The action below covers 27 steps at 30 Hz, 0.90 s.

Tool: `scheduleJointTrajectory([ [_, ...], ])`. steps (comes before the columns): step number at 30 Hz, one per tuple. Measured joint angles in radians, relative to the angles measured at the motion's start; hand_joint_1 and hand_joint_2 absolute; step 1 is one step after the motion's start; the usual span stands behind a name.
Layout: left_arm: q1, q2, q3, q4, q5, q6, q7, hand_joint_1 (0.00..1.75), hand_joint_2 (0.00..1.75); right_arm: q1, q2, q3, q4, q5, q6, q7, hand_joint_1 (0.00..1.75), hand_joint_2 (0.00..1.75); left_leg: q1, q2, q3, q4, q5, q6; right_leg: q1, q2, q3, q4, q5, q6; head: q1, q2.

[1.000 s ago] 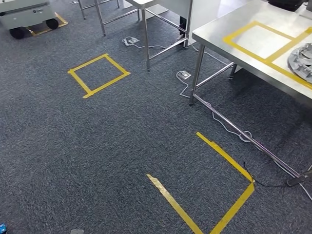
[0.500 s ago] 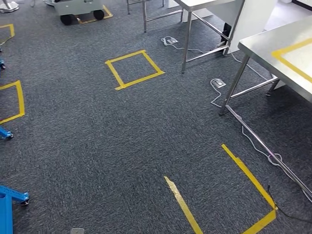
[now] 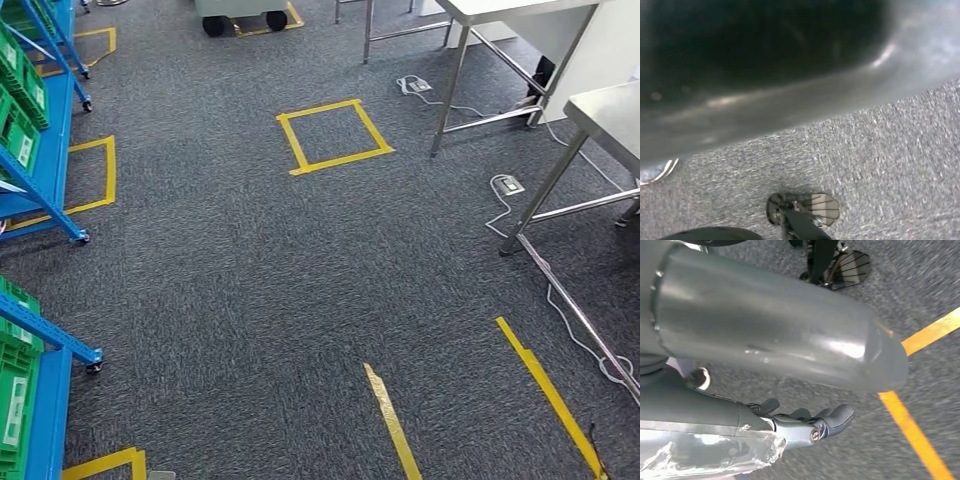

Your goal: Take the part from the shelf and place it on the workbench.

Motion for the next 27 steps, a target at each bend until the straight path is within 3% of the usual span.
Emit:
scheduleJointTrajectory([
  [1,-0.002,0.000,0.000,0.000,-0.002,0.000,-0.001,0.00,0.00,0.000,0.000,0.001,0.000,0.002,0.000,-0.003,0.00,0.00,-0.003,0.016,0.012,-0.026,0.002,0.007,0.004,-0.011,0.002,0.001,-0.004,0.005,0.000,0.000],
  [2,-0.003,0.000,0.000,0.000,-0.005,0.000,-0.002,0.00,0.00,-0.001,0.000,0.001,0.000,0.003,-0.001,-0.005,0.00,0.00,-0.007,0.016,0.012,-0.032,-0.003,0.015,0.006,-0.022,0.004,0.002,-0.007,0.010,0.000,0.000],
  [3,-0.003,0.000,0.001,0.000,-0.008,0.001,-0.002,0.00,0.00,-0.003,-0.001,0.001,0.000,0.003,-0.001,-0.008,0.00,0.00,-0.007,0.003,0.010,-0.033,-0.002,0.024,0.006,-0.034,0.008,0.001,-0.009,0.015,0.000,0.000],
  [4,-0.001,-0.001,0.001,0.000,-0.012,0.002,-0.003,0.00,0.00,-0.005,-0.002,0.002,0.000,0.003,-0.001,-0.010,0.00,0.00,-0.006,-0.009,0.009,-0.035,-0.001,0.031,0.004,-0.028,0.010,0.004,-0.015,0.021,0.001,0.000],
  [6,-0.001,-0.004,0.001,0.000,-0.017,0.007,-0.004,0.00,0.00,-0.008,-0.006,0.002,0.000,0.002,0.001,-0.015,0.00,0.00,-0.003,-0.033,0.009,-0.038,0.004,0.044,-0.002,0.022,-0.008,0.050,-0.051,0.031,0.004,0.000],
  [8,-0.004,-0.009,0.001,-0.001,-0.019,0.012,-0.006,0.00,0.00,-0.004,-0.010,0.002,0.000,0.002,0.004,-0.017,0.00,0.00,-0.002,-0.059,0.006,-0.038,0.007,0.053,-0.004,0.076,-0.070,0.180,-0.116,0.035,0.009,0.000],
  [9,-0.005,-0.012,0.001,-0.001,-0.019,0.013,-0.007,0.00,0.00,-0.002,-0.012,0.002,0.000,0.002,0.005,-0.017,0.00,0.00,-0.003,-0.073,0.005,-0.038,0.007,0.056,-0.004,0.085,-0.105,0.250,-0.141,0.034,0.009,0.000],
  [11,-0.004,-0.015,0.001,-0.001,-0.022,0.014,-0.008,0.00,0.00,0.000,-0.015,0.002,0.000,0.002,0.007,-0.016,0.00,0.00,-0.006,-0.099,0.005,-0.038,0.008,0.057,-0.004,0.089,-0.147,0.316,-0.147,0.032,0.010,0.000],
  [13,-0.003,-0.016,0.001,-0.001,-0.025,0.016,-0.009,0.00,0.00,0.000,-0.017,0.002,0.000,0.004,0.007,-0.016,0.00,0.00,-0.009,-0.121,0.007,-0.037,0.008,0.057,-0.002,0.094,-0.134,0.263,-0.093,0.024,0.010,0.000],
  [15,-0.003,-0.019,0.002,-0.001,-0.027,0.016,-0.009,0.00,0.00,0.000,-0.022,0.002,0.000,0.005,0.007,-0.015,0.00,0.00,-0.012,-0.145,0.008,-0.037,0.008,0.056,0.000,0.129,-0.089,0.137,-0.015,0.008,0.009,0.000],
  [16,-0.004,-0.021,0.002,-0.001,-0.027,0.017,-0.009,0.00,0.00,0.000,-0.025,0.002,0.000,0.006,0.007,-0.015,0.00,0.00,-0.013,-0.158,0.006,-0.036,0.008,0.055,0.000,0.149,-0.066,0.079,0.010,0.000,0.009,0.000],
  [18,-0.004,-0.025,0.003,-0.001,-0.027,0.017,-0.010,0.00,0.00,-0.001,-0.029,0.002,0.000,0.008,0.006,-0.015,0.00,0.00,-0.011,-0.178,-0.001,-0.034,0.010,0.048,0.002,0.169,-0.039,0.024,0.016,-0.009,0.009,0.000],
  [20,-0.001,-0.027,0.004,-0.001,-0.028,0.018,-0.010,0.00,0.00,-0.002,-0.028,0.002,0.000,0.012,0.005,-0.016,0.00,0.00,-0.007,-0.189,-0.009,-0.033,0.012,0.036,0.001,0.151,-0.026,0.005,0.015,-0.009,0.009,0.000],
  [22,0.001,-0.027,0.006,-0.001,-0.029,0.018,-0.010,0.00,0.00,-0.002,-0.028,0.002,0.000,0.016,0.003,-0.018,0.00,0.00,-0.008,-0.154,-0.023,-0.004,-0.010,0.023,-0.004,0.128,-0.016,-0.013,0.022,-0.009,0.005,0.000],
  [24,-0.002,-0.027,0.006,-0.001,-0.029,0.018,-0.010,0.00,0.00,0.001,-0.028,0.002,0.000,0.018,0.002,-0.019,0.00,0.00,-0.005,-0.104,-0.070,0.094,-0.066,0.011,-0.006,0.099,-0.007,-0.022,0.021,-0.012,0.001,0.000],
  [26,-0.003,-0.027,0.007,-0.001,-0.029,0.018,-0.011,0.00,0.00,0.003,-0.028,0.002,0.000,0.019,0.001,-0.020,0.00,0.00,0.004,-0.086,-0.127,0.205,-0.104,-0.001,-0.008,0.068,-0.002,-0.021,0.014,-0.012,0.000,0.000],
  [27,-0.002,-0.027,0.007,-0.001,-0.029,0.018,-0.011,0.00,0.00,0.004,-0.028,0.002,0.000,0.020,0.001,-0.020,0.00,0.00,0.008,-0.082,-0.137,0.223,-0.099,-0.007,-0.010,0.053,0.002,-0.021,0.010,-0.009,0.000,0.000],
])
